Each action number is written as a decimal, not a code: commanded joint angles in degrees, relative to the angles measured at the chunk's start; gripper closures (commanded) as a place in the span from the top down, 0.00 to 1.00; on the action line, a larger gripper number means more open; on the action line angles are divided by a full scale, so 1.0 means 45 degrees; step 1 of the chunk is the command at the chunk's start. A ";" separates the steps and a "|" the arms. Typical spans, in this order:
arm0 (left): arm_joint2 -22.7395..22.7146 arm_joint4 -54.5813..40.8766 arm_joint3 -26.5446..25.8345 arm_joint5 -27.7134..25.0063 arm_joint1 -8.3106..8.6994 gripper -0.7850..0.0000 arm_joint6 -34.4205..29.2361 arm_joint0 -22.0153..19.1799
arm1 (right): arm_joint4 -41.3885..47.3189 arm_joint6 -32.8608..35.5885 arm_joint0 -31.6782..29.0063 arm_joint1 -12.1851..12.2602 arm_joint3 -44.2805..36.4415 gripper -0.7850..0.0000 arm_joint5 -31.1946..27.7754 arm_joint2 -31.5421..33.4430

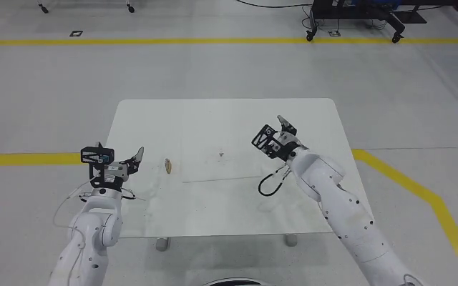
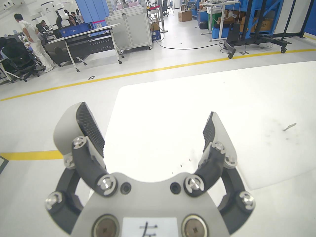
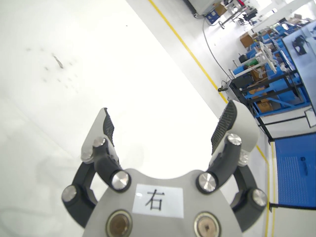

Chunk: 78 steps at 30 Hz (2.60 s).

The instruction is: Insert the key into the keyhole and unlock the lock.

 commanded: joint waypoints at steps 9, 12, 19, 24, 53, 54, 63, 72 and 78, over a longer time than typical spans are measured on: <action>0.0000 0.0000 0.0000 0.0000 0.0000 1.00 0.0000 0.0000 | 0.1949 0.0928 0.4482 -0.1082 0.4048 1.00 -0.3897 -0.3544; 0.0000 0.0000 0.0000 0.0000 0.0000 1.00 0.0000 0.0000 | 0.2725 0.1141 0.5418 -0.1472 0.5273 1.00 -0.4694 -0.4364; 0.0000 0.0000 0.0000 0.0000 0.0000 1.00 0.0000 0.0000 | 0.5004 0.2076 0.7515 -0.2549 0.8410 0.85 -0.5915 -0.5851; 0.0000 0.0000 0.0000 0.0000 0.0000 1.00 0.0000 0.0000 | 0.6002 0.2369 0.8577 -0.3456 1.0269 0.68 -0.6135 -0.6943; 0.0000 0.0000 0.0000 0.0000 0.0000 1.00 0.0000 0.0000 | 0.6122 0.0735 1.0753 -0.6232 1.5840 0.00 -0.6899 -0.9074; 0.0000 0.0000 0.0000 0.0000 0.0000 1.00 0.0000 0.0000 | 0.5951 0.0306 1.0784 -0.6140 1.5852 0.00 -0.6947 -0.9047; 0.0000 0.0000 0.0000 0.0000 0.0000 1.00 0.0000 0.0000 | 0.4356 -0.5896 1.0547 -0.4392 1.5491 0.00 -0.6643 -0.8088; 0.0000 0.0000 0.0000 0.0000 0.0000 1.00 0.0000 0.0000 | 0.2065 -1.4760 0.8871 -0.1313 1.3821 0.00 -0.7933 -0.6226; 0.0000 0.0000 0.0000 0.0000 0.0000 1.00 0.0000 0.0000 | 0.0672 -1.7360 0.7052 0.0347 1.1319 0.00 -0.7539 -0.4974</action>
